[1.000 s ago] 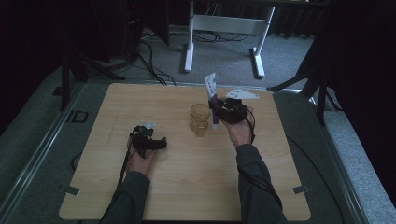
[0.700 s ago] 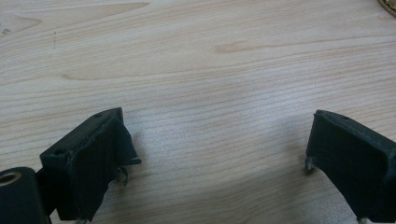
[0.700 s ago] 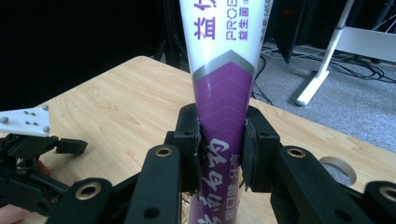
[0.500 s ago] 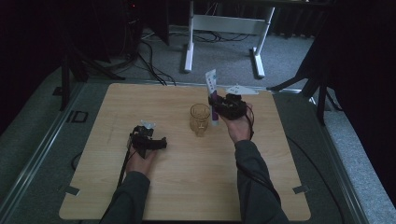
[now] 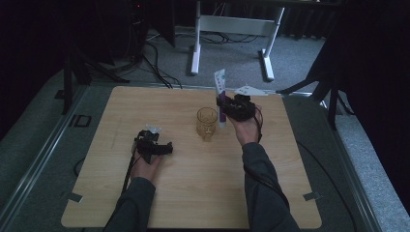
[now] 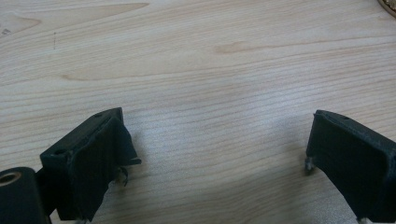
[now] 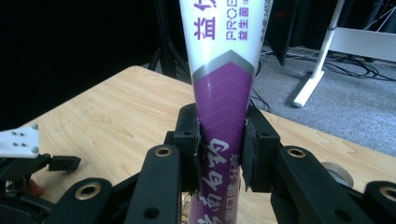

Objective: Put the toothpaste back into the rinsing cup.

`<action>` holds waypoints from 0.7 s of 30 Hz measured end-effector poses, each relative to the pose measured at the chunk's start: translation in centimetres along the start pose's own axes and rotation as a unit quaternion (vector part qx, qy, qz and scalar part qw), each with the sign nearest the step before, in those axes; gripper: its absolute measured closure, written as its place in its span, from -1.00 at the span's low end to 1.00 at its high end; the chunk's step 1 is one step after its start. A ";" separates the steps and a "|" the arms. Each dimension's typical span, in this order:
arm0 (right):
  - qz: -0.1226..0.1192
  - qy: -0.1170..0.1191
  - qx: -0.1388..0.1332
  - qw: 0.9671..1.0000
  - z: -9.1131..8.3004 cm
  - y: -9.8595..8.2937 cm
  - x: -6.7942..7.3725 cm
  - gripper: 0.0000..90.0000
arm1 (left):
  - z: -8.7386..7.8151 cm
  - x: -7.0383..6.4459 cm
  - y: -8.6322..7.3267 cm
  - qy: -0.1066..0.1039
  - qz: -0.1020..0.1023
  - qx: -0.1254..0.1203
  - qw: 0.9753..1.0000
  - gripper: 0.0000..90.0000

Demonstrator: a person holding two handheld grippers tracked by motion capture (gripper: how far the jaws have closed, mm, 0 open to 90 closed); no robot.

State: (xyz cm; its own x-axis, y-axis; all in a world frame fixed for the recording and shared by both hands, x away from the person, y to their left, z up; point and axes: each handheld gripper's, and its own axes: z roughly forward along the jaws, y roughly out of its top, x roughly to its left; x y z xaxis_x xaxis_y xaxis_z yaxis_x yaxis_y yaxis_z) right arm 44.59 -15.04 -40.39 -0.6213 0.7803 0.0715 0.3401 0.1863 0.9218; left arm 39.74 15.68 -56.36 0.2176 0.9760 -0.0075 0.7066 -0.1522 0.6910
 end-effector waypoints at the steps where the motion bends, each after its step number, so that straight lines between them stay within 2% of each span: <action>1: 0.001 -0.001 -0.001 1.000 0.0 0.1 -0.1 0.59 | 0.0 0.0 0.0 0.000 0.000 0.000 1.000 -0.89; 21: -0.014 -0.013 0.004 1.000 1.6 1.6 0.6 0.58 | 0.0 0.0 0.0 0.000 0.000 0.000 1.000 -0.89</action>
State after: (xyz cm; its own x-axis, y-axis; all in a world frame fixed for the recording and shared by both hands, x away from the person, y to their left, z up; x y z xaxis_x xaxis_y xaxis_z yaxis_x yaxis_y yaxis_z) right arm 45.89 -13.37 -39.51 -0.6125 0.7896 0.0368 0.3289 0.2122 0.9202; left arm 39.75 15.68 -56.36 0.2181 0.9759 -0.0076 0.7067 -0.1526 0.6909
